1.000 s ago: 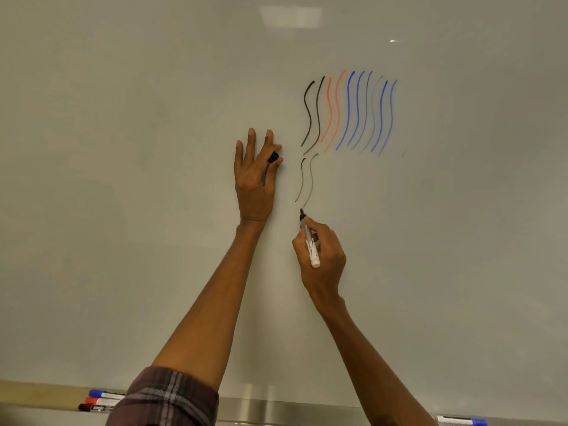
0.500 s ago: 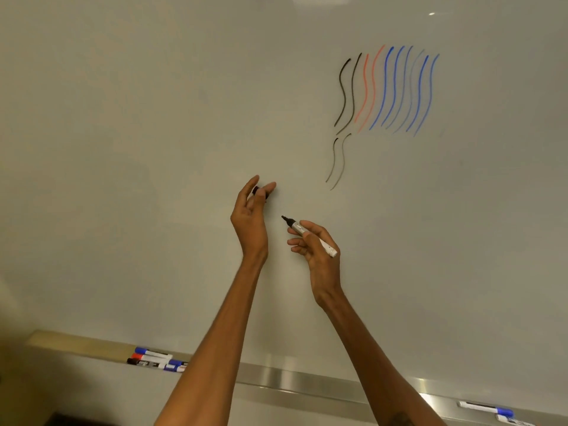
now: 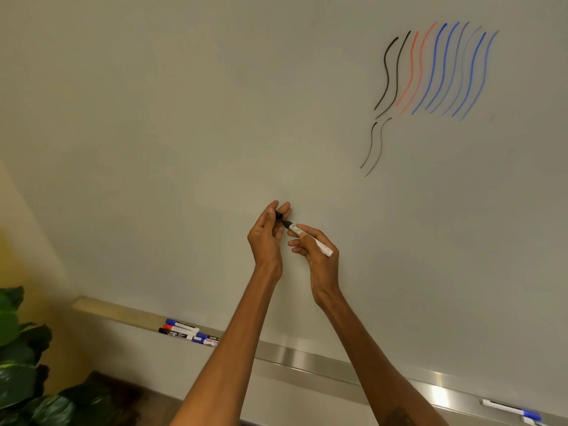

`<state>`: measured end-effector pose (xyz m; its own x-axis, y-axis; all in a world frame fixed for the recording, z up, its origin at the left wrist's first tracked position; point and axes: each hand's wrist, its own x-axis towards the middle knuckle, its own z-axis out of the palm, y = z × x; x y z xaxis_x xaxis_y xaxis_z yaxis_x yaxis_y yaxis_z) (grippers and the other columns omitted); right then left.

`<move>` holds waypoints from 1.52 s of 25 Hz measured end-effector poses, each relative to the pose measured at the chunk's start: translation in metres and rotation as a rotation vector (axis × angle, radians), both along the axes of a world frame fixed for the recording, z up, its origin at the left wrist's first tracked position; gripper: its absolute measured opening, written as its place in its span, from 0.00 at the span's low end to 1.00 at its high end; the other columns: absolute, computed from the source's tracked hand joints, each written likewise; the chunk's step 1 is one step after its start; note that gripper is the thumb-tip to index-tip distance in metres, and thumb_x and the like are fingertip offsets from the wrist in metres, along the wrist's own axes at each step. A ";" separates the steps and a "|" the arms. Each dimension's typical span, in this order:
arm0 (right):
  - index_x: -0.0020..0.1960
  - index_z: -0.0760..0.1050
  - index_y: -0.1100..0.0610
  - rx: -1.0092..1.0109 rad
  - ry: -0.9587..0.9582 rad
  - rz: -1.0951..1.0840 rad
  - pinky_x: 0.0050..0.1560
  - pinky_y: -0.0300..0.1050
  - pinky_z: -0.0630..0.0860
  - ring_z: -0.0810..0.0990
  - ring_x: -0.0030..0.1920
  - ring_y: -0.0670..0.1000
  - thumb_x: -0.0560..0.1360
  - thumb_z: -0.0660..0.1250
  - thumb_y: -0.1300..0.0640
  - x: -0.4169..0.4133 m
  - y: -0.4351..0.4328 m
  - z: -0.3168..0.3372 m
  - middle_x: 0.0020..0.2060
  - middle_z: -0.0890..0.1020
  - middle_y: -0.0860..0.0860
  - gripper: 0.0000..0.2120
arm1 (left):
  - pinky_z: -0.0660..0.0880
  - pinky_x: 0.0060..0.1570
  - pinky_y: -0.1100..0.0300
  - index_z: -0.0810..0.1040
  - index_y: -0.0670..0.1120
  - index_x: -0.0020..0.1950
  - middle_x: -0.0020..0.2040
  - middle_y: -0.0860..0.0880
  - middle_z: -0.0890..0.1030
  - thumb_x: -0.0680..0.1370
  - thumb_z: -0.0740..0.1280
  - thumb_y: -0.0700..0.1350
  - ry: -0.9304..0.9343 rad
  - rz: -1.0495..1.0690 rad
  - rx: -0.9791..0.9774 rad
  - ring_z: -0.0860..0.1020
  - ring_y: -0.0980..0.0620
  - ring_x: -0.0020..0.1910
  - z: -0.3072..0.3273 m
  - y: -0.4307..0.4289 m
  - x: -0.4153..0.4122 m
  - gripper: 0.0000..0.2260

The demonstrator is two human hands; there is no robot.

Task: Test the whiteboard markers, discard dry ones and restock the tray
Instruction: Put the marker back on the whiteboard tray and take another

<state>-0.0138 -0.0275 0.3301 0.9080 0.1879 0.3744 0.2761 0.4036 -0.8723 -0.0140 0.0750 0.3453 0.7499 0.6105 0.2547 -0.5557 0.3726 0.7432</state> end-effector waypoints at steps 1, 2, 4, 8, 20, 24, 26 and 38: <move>0.55 0.81 0.55 0.003 0.004 0.000 0.49 0.49 0.82 0.85 0.47 0.57 0.79 0.65 0.61 -0.002 0.002 0.000 0.49 0.86 0.53 0.08 | 0.73 0.68 0.46 0.76 0.40 0.67 0.57 0.44 0.84 0.84 0.59 0.44 0.003 -0.008 0.002 0.81 0.47 0.60 -0.002 0.000 -0.002 0.15; 0.56 0.81 0.55 0.006 0.009 0.004 0.49 0.48 0.82 0.85 0.46 0.57 0.79 0.65 0.62 -0.004 0.004 -0.001 0.49 0.86 0.53 0.08 | 0.73 0.67 0.46 0.76 0.40 0.67 0.57 0.44 0.84 0.84 0.59 0.44 0.007 -0.013 0.003 0.81 0.47 0.60 -0.004 0.001 -0.004 0.14; 0.56 0.80 0.56 0.007 0.023 0.008 0.48 0.47 0.82 0.85 0.45 0.56 0.79 0.66 0.63 -0.006 0.008 -0.003 0.48 0.86 0.52 0.08 | 0.74 0.66 0.46 0.77 0.40 0.66 0.57 0.43 0.84 0.84 0.60 0.44 0.018 -0.022 0.006 0.82 0.46 0.60 -0.010 0.003 -0.007 0.14; 0.54 0.80 0.57 0.007 0.025 -0.015 0.46 0.46 0.82 0.86 0.44 0.57 0.77 0.68 0.62 -0.010 0.016 -0.011 0.45 0.86 0.53 0.06 | 0.75 0.64 0.46 0.79 0.40 0.63 0.55 0.43 0.85 0.84 0.60 0.47 0.039 0.005 -0.017 0.82 0.46 0.58 -0.021 0.008 -0.012 0.14; 0.56 0.81 0.63 0.079 0.175 0.028 0.50 0.48 0.83 0.86 0.46 0.59 0.76 0.70 0.61 -0.022 0.057 -0.052 0.47 0.86 0.59 0.10 | 0.81 0.54 0.54 0.79 0.42 0.61 0.52 0.43 0.85 0.83 0.61 0.45 0.087 0.031 -0.117 0.84 0.43 0.53 -0.063 0.037 -0.024 0.12; 0.58 0.79 0.66 0.102 0.236 0.103 0.50 0.47 0.83 0.86 0.48 0.60 0.77 0.69 0.62 -0.024 0.073 -0.072 0.49 0.85 0.61 0.12 | 0.81 0.54 0.55 0.78 0.42 0.62 0.53 0.43 0.85 0.84 0.60 0.45 0.128 0.015 -0.063 0.84 0.44 0.53 -0.086 0.060 -0.031 0.12; 0.58 0.79 0.65 0.078 0.279 0.163 0.51 0.48 0.82 0.85 0.49 0.60 0.77 0.70 0.61 -0.023 0.082 -0.083 0.49 0.85 0.60 0.12 | 0.81 0.53 0.56 0.79 0.41 0.63 0.54 0.42 0.85 0.84 0.60 0.45 0.177 0.029 -0.037 0.84 0.44 0.54 -0.101 0.077 -0.034 0.13; 0.56 0.82 0.55 -0.459 0.286 0.224 0.55 0.47 0.81 0.84 0.47 0.51 0.74 0.72 0.62 -0.009 0.126 -0.209 0.48 0.85 0.52 0.10 | 0.82 0.53 0.53 0.81 0.39 0.60 0.49 0.43 0.86 0.81 0.66 0.44 0.557 0.305 -0.220 0.85 0.48 0.46 -0.204 0.162 -0.058 0.12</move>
